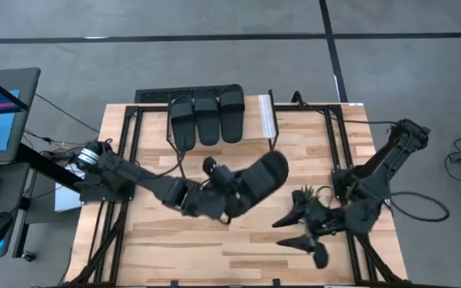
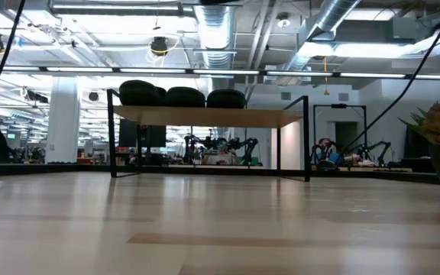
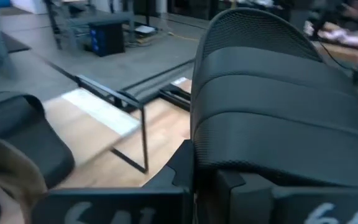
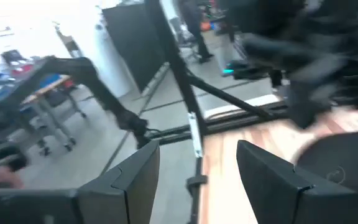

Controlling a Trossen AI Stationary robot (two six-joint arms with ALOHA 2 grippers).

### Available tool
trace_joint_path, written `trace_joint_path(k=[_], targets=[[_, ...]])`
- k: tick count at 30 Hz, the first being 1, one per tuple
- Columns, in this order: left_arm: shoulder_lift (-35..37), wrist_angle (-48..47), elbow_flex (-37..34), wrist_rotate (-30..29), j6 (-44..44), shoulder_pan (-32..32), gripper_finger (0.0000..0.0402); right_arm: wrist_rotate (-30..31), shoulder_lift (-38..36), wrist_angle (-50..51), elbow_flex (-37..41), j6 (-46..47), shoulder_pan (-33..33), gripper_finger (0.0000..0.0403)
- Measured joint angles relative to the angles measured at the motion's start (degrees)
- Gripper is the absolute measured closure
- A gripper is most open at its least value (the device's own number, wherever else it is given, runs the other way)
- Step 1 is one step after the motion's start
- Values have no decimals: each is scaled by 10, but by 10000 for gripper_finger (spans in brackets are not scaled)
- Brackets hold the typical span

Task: Pick and place slides into the shelf
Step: Put the black slipper on the shelf

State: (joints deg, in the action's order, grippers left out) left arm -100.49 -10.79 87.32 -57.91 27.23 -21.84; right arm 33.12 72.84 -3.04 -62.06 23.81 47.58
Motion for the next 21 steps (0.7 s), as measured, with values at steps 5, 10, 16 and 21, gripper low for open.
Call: trace_joint_path(k=[5, 10, 16, 21], targets=[[0, 36, 2, 7, 3, 53, 401, -1, -22, -20, 0, -30, 43, 198], [0, 107, 2, 45, 10, 100, 401, -2, -35, -32, 0, -63, 71, 198], [0, 237, 2, 79, 12, 141, 401, 15, -43, 1, 0, -75, 71, 208], [0, 290, 16, 79, 4, 165, 401, 144, -60, 44, 0, -78, 113, 264]])
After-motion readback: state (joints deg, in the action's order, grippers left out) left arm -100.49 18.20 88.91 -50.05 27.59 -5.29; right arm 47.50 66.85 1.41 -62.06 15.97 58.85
